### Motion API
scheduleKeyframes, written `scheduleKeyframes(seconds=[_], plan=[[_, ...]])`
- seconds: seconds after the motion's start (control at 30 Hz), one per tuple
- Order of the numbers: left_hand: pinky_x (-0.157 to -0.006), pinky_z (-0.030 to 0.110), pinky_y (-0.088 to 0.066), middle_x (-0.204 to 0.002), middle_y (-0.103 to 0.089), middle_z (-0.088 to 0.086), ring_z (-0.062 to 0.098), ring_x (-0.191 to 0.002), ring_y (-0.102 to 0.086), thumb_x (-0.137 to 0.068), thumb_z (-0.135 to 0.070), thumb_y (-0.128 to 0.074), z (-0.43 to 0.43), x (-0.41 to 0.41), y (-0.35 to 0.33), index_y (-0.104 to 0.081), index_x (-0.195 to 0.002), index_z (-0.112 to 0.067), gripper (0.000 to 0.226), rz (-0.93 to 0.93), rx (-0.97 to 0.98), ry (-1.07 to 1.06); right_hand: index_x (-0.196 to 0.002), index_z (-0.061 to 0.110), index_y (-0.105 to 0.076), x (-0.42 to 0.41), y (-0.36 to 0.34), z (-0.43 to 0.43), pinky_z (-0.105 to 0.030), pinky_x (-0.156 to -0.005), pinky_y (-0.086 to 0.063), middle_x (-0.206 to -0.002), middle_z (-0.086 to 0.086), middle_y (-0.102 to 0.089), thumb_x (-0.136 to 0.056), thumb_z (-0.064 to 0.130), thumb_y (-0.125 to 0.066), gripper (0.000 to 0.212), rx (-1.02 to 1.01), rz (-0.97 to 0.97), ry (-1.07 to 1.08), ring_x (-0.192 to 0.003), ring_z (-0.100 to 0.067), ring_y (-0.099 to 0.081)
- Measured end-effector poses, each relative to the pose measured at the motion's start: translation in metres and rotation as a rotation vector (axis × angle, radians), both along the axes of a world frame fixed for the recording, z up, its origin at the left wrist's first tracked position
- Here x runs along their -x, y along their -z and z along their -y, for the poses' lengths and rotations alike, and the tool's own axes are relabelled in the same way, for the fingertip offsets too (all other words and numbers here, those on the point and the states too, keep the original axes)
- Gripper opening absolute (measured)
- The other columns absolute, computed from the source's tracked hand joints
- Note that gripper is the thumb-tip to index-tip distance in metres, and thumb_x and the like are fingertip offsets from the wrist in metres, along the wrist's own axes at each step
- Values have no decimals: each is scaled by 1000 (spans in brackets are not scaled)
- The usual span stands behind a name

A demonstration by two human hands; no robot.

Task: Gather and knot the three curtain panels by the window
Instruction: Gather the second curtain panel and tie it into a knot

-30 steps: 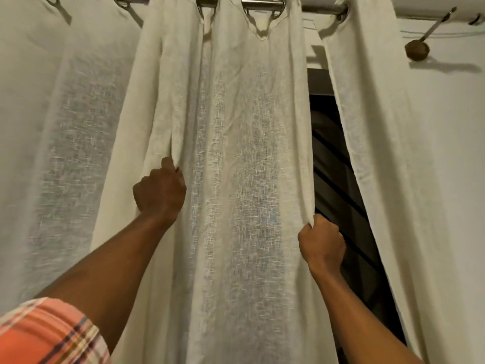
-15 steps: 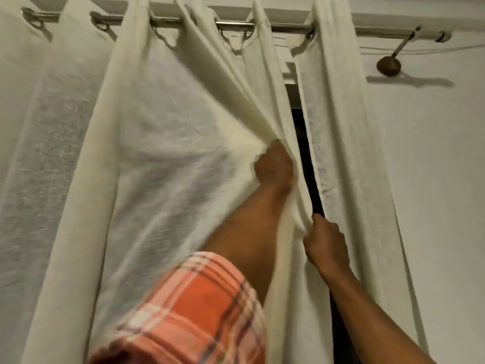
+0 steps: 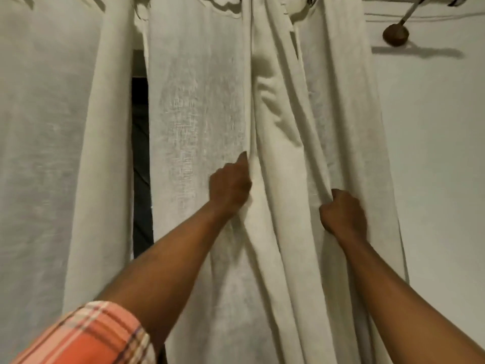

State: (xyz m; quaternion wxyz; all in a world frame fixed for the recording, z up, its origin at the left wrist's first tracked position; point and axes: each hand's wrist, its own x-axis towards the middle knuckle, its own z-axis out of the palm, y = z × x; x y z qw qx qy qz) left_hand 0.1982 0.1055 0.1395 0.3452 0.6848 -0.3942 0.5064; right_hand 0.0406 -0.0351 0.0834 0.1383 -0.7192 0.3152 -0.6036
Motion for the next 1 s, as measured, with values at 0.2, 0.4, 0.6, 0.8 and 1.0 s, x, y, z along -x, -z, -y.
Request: scheduleKeyframes(seconds=[0.2, 0.4, 0.6, 0.8, 1.0], plan=[[-70, 37, -46, -99, -59, 5, 24, -89, -56, -101, -40, -30, -66, -32, 4, -60, -104, -18, 38, 308, 246, 41, -120, 7, -56, -29, -10, -26, -32, -69, -43, -109, -14, -62, -85, 14, -50, 37, -24, 58, -39, -92, -35, -59], [-111, 48, -25, -150, -28, 7, 27, -137, -29, -91, -50, -47, -103, -72, 1, -30, -143, -25, 59, -109, 580, 7, -107, 10, -57, -52, -25, -60, -40, -77, -49, -104, -12, -61, -88, 22, -49, 24, 81, 112, -99, -92, -36, -58], [-96, 45, -47, -135, -50, 9, 31, -112, -55, -90, -40, -55, -130, -112, 12, -28, -143, -19, 63, -570, 370, 248, -123, 16, -51, -66, -40, -89, -38, -78, -44, -112, -11, -60, -87, 15, -49, 36, 108, 115, -93, -100, -36, -57], [-87, 47, -51, -109, -63, 8, 30, -96, -61, -96, -40, -41, -152, -117, 9, -58, -115, -16, 35, -423, 229, 78, -137, 22, -39, -92, -71, -129, -44, -91, -43, -129, -11, -55, -93, 23, -45, 44, 125, 48, -172, -115, -38, -53], [-75, 40, -54, -89, -65, 2, 25, -80, -62, -90, -42, -45, -191, -128, 4, -63, -90, -21, 28, -322, 255, 140, -130, 17, -46, -185, -96, -258, -38, -91, -41, -126, -11, -57, -93, 20, -45, 38, 362, -74, -415, -116, -35, -54]])
